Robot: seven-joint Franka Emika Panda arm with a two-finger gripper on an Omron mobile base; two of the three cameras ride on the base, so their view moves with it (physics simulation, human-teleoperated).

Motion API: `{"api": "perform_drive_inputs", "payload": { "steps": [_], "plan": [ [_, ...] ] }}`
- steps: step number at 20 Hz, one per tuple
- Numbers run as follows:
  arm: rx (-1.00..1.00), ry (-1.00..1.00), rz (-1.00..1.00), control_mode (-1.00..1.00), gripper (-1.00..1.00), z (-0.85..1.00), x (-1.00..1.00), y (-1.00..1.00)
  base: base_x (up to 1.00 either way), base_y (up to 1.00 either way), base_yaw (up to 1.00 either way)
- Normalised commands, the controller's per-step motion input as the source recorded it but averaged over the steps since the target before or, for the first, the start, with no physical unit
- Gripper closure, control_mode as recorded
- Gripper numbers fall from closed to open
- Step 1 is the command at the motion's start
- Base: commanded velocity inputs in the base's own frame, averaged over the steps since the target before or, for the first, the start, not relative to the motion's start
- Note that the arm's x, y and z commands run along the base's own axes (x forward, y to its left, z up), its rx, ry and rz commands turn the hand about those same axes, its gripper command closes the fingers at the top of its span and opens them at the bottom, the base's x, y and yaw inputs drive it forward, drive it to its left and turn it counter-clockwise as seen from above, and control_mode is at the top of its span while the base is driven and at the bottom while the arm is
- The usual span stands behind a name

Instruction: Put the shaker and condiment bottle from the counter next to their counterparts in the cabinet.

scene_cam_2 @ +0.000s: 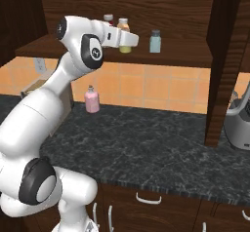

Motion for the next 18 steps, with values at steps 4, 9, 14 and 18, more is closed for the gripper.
{"api": "perform_drive_inputs", "payload": {
  "steps": [4, 9, 14, 18],
  "plan": [
    [0.00, -0.03, 0.00, -1.00, 1.00, -0.04, 0.02, 0.00, 0.00, 0.00, 0.00],
    [-0.01, -0.05, 0.00, -1.00, 1.00, -0.25, 0.04, 0.00, 0.00, 0.00, 0.00],
    [-0.01, 0.01, 0.00, -1.00, 1.00, -0.12, 0.14, 0.00, 0.00, 0.00, 0.00],
    [0.00, 0.04, 0.00, -1.00, 1.00, 0.00, 0.35, 0.00, 0.00, 0.00, 0.00]
  ]
}}
